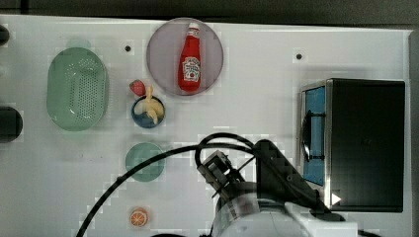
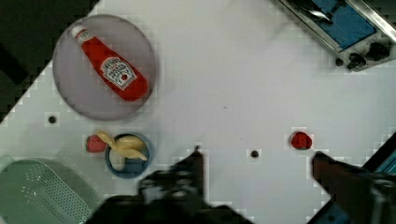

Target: Flap open oven.

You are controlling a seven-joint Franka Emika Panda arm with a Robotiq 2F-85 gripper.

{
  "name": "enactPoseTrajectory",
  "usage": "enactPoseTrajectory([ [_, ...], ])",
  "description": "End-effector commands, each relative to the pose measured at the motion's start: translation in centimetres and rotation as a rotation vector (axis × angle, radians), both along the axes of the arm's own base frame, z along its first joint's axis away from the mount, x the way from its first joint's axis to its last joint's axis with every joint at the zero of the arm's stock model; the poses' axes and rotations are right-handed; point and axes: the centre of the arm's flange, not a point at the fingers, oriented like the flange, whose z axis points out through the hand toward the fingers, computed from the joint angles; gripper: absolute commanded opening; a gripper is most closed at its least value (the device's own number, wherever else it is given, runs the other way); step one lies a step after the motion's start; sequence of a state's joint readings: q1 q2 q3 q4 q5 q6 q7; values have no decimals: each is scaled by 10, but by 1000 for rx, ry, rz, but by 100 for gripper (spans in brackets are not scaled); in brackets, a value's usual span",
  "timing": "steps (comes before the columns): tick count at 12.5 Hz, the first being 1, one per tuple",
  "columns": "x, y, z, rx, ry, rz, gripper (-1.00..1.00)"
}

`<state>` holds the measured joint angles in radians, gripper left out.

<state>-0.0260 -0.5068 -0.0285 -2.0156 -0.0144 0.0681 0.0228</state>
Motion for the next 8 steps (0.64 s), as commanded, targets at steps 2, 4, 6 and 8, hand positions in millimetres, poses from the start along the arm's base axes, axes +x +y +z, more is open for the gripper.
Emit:
enactPoseTrajectory([
  [2,26,-13,-62,25,140,-80,-32],
  [4,31,-25,-79,35,176,-99,-65],
  [6,37,-40,-99,47,214,-75,-65],
  [8,44,-57,-119,59,238,-8,-65],
])
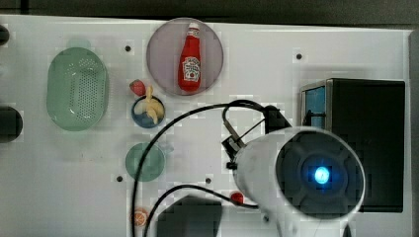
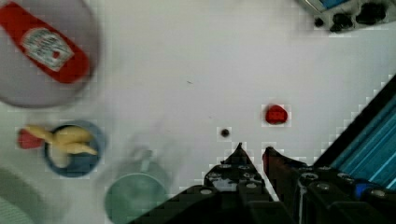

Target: Flap open oven.

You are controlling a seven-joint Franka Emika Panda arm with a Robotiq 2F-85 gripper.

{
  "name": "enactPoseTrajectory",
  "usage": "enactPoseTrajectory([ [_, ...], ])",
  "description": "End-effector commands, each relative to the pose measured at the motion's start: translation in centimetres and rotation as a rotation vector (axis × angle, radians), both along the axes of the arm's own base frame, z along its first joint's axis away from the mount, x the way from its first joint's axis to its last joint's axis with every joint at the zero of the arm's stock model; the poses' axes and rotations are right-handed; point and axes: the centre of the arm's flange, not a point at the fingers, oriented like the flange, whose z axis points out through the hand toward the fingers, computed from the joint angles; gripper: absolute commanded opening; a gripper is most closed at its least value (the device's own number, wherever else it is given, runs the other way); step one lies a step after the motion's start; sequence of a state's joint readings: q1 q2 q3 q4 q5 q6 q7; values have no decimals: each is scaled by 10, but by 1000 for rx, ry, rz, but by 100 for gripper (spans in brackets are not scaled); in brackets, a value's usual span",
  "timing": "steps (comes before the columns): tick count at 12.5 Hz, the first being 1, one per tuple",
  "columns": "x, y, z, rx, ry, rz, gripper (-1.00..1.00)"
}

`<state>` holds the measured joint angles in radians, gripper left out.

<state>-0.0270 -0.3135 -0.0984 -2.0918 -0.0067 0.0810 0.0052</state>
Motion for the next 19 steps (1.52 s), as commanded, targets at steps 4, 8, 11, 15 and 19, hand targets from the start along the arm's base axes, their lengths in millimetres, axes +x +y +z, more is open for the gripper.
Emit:
enactPoseTrajectory([
  [4,11,-66,-44,19,-5,276,-65],
  [8,27,-114,-79,-71,-30,609,-65],
  [11,33,-146,-104,-103,-86,774,-65],
  [15,32,-185,-140,-127,-85,843,-65],
  [19,31,-200,-177,-128,-57,845,-65],
])
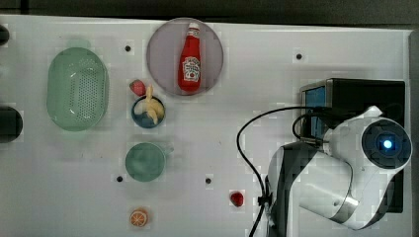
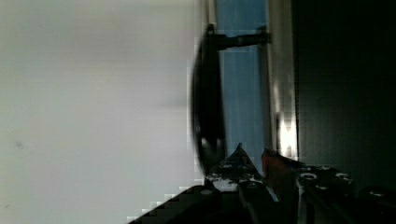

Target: Flap open oven.

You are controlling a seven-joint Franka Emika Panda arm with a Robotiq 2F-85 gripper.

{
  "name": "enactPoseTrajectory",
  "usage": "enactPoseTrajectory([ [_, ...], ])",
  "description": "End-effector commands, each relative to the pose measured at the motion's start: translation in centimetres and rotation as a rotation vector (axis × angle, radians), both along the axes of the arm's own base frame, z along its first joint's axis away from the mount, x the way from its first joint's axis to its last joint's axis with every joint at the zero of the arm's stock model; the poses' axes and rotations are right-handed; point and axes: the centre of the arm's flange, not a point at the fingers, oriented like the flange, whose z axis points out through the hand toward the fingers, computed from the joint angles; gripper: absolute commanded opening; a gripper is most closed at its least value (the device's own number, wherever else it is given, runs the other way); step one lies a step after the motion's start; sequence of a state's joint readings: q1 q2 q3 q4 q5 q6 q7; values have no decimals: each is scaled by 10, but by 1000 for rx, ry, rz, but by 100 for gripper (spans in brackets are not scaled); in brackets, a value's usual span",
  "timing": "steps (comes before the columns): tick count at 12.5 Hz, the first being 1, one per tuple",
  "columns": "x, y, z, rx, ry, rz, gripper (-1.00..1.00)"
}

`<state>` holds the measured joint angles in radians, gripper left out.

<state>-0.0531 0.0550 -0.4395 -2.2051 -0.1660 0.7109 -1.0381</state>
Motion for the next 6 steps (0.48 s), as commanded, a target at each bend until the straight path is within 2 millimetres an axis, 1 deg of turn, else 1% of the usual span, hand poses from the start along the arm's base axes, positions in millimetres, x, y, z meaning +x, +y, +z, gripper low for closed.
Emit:
enactPoseTrajectory([
  [1,2,-4,-4,-13,-21,66,-65],
  [4,3,1,-28,-19,-14,79,-65],
  [6,7,2,-40,-35,-32,92,-65],
])
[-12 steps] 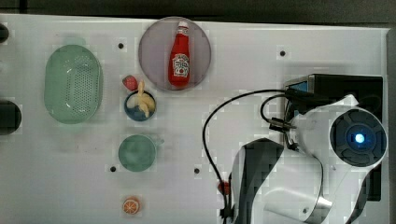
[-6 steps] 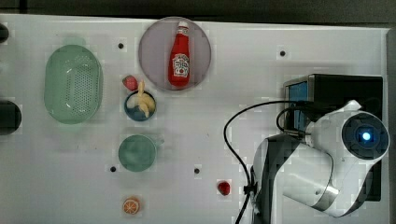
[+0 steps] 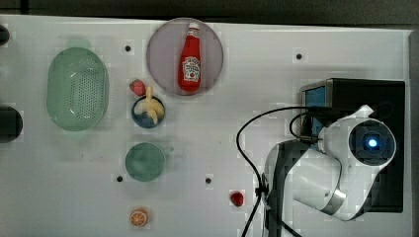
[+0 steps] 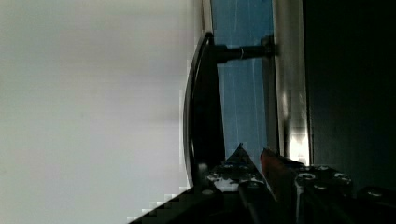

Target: Flap open oven.

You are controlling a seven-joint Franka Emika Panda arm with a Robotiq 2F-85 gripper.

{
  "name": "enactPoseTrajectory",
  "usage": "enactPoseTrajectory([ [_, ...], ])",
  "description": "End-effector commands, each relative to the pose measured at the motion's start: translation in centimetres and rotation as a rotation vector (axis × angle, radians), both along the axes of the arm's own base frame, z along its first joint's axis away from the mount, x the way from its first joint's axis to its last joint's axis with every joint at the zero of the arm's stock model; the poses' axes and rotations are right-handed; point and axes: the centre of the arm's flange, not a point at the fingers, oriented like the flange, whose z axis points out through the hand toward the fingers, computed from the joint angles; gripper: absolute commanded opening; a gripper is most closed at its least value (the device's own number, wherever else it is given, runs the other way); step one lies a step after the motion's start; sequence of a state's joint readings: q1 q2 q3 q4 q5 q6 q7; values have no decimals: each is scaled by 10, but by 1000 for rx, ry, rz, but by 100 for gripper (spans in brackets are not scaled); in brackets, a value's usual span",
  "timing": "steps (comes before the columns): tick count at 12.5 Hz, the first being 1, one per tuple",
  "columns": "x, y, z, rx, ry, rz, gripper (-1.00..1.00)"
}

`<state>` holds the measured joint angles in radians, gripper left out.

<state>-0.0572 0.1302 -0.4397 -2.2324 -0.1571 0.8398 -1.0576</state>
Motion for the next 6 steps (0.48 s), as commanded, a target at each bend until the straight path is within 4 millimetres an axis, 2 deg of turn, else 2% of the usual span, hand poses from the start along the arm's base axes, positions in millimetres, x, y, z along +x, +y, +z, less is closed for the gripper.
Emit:
enactPoseTrajectory([
  [1,5,4,-8,-23,-27,71,-65],
  [3,9,13,-17,-20,-16,90,-65],
  [6,18,38,-23,-13,-2,82,-65],
])
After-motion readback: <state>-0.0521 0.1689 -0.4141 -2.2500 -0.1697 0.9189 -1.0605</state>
